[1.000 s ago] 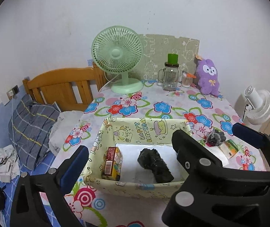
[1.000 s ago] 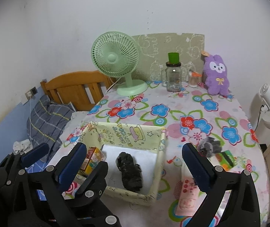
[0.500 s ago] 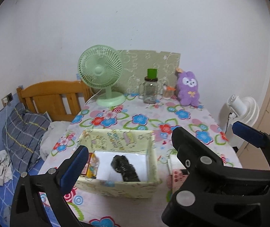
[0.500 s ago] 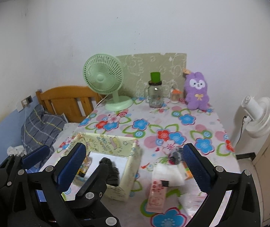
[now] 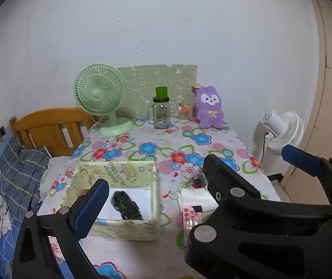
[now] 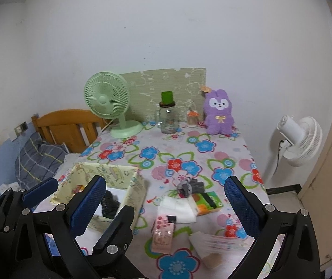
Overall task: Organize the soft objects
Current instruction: 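Withdraw both grippers from the fabric box toward the remaining items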
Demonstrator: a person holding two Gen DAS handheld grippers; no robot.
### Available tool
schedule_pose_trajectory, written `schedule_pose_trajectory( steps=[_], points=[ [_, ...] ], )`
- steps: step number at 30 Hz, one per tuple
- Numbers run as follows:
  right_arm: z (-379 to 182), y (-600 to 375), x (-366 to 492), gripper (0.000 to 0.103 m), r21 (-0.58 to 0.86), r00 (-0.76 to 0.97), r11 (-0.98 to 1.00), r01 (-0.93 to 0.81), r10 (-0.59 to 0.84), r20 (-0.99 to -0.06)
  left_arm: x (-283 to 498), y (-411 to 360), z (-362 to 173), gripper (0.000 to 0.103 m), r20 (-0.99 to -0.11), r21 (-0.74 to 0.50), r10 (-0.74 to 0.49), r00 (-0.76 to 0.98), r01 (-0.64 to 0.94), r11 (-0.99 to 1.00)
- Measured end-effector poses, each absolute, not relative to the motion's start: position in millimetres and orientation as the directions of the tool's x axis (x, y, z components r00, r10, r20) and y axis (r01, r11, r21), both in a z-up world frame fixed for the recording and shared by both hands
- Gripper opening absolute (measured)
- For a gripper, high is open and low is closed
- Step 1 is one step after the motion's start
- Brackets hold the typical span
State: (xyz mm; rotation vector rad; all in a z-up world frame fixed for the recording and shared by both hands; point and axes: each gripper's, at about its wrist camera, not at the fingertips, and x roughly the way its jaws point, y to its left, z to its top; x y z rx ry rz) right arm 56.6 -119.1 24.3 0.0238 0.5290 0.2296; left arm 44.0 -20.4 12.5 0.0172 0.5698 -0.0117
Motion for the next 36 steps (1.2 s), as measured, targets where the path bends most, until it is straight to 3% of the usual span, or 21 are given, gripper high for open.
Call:
schedule_pose_trajectory(
  steps=[26,36],
  points=[
    [-20,-179,58,0.103,0.054,0.845,0.990,-0.133,0.142,-0.516,51,-79,-31,0.103,-0.550,-0.021,-0.075,0.832,0.076,0.997],
    [-58,-188,67,0.103,0.060,0.824,0.991,-0.120,0.133,-0.551,63,-87,-68,0.101,-0.616,-0.031,-0.102,0.781,0.105,0.994]
  ],
)
